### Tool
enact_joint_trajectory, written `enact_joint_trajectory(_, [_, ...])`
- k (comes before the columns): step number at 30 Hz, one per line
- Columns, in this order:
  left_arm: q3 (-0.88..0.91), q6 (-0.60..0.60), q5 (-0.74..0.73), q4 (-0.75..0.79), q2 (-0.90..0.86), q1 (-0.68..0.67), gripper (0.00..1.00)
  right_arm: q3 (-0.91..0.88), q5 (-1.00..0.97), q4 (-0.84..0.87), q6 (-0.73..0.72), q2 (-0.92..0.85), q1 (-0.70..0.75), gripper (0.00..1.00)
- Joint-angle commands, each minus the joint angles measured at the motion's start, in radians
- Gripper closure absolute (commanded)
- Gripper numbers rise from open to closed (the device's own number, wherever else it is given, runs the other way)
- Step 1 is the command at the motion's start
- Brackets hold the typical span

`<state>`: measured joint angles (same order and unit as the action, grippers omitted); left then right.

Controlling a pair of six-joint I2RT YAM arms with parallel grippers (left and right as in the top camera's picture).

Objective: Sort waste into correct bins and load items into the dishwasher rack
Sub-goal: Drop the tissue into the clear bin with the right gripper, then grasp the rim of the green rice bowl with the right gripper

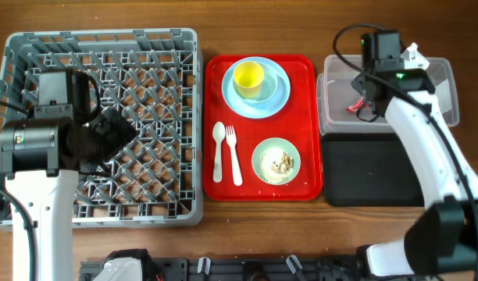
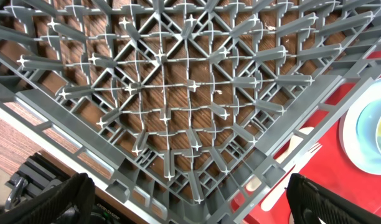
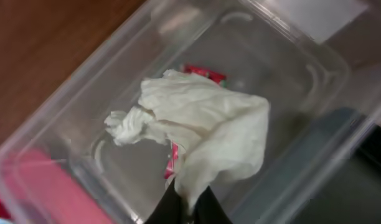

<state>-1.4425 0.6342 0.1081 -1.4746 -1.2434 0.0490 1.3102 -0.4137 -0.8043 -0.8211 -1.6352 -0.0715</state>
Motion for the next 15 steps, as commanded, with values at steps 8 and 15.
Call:
enact_joint_trajectory(8, [0.003, -0.001, 0.013, -0.001, 0.004, 0.006, 0.0, 0.025, 0.253, 0.063, 0.346, 0.011, 0.03, 0.11])
enact_joint_trajectory(15, [0.003, -0.001, 0.013, -0.001, 0.004, 0.006, 0.0, 0.039, 0.856, -0.2, 0.507, 0.296, -0.051, 0.22])
